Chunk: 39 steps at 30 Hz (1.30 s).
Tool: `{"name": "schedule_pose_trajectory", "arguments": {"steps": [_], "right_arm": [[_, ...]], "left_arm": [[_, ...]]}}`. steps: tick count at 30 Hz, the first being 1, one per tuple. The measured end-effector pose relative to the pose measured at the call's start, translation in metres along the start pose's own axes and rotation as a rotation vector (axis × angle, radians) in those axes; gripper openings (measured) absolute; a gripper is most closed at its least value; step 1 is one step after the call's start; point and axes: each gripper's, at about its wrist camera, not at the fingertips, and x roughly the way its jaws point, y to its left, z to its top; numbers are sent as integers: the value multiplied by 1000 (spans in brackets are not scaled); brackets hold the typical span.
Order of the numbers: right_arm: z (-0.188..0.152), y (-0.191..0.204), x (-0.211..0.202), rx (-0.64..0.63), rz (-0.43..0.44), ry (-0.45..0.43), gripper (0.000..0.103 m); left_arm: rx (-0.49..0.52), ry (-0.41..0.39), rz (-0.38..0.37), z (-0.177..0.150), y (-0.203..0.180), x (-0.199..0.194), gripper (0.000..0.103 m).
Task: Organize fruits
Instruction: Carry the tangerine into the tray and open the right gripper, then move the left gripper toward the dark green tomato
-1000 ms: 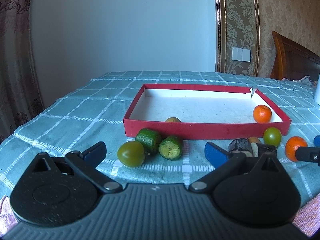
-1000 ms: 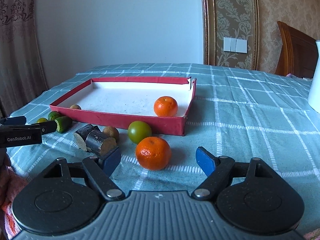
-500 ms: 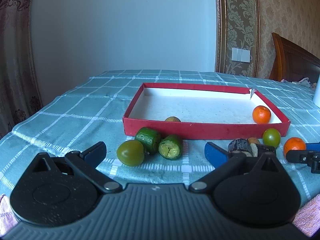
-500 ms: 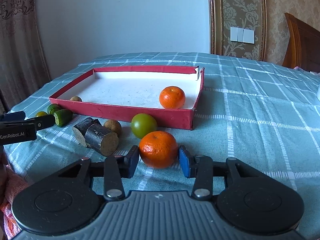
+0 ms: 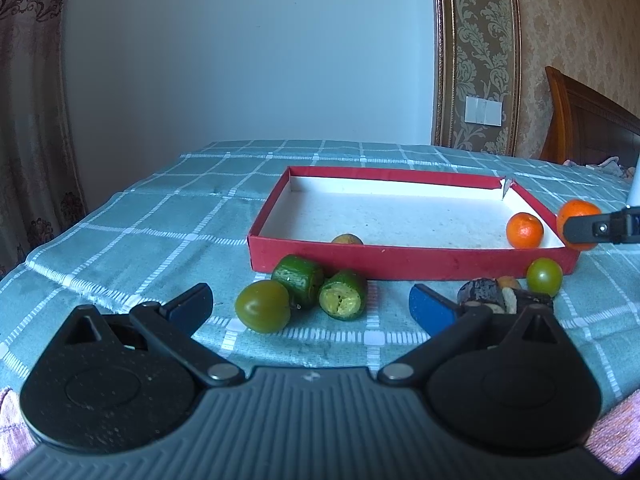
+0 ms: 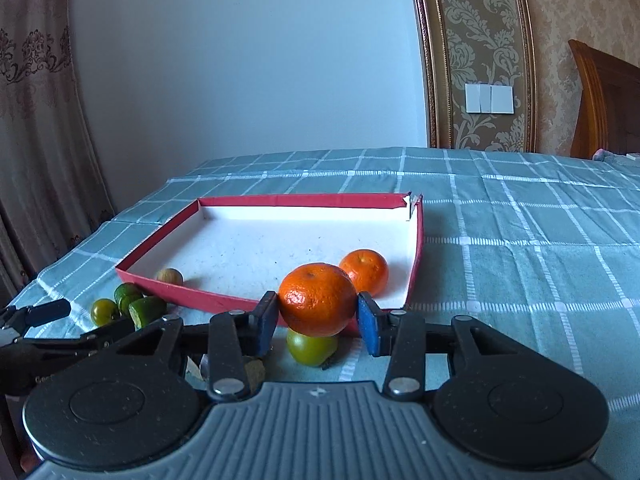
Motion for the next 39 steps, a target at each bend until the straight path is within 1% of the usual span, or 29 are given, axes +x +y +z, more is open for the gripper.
{"name": "schedule_pose_trajectory", "arguments": {"steps": [12, 15, 19, 20, 21, 23, 28, 33, 35, 38, 39], "right_arm": [[23, 2, 33, 30, -15, -15, 42], [26, 0, 44, 33, -26, -5, 43], [24, -5, 56, 55, -31, 32, 45], [23, -6, 56, 61, -36, 22, 49], [22, -8, 54, 66, -42, 11, 58], [22, -10, 48, 77, -48, -6, 65], [15, -26, 18, 96, -91, -128, 65], [1, -56, 4, 179, -162, -244, 72], [-7, -70, 7, 234, -177, -258, 72], [-11, -84, 13, 314, -177, -232, 72], [-11, -86, 12, 325, -177, -241, 72]], "left_arm": [[-3, 16, 0, 1, 1, 3, 103], [-6, 19, -5, 2, 2, 4, 103], [-8, 28, -10, 2, 2, 5, 103], [-9, 29, -11, 2, 3, 5, 103], [-9, 30, -11, 2, 3, 6, 103], [-10, 30, -11, 2, 3, 6, 103], [-11, 29, -4, 2, 2, 6, 103], [-6, 32, 12, 2, 0, 6, 103], [-4, 32, 16, 1, 0, 6, 103], [-4, 38, 21, 2, 0, 7, 103], [-4, 39, 21, 1, 0, 7, 103]]}}
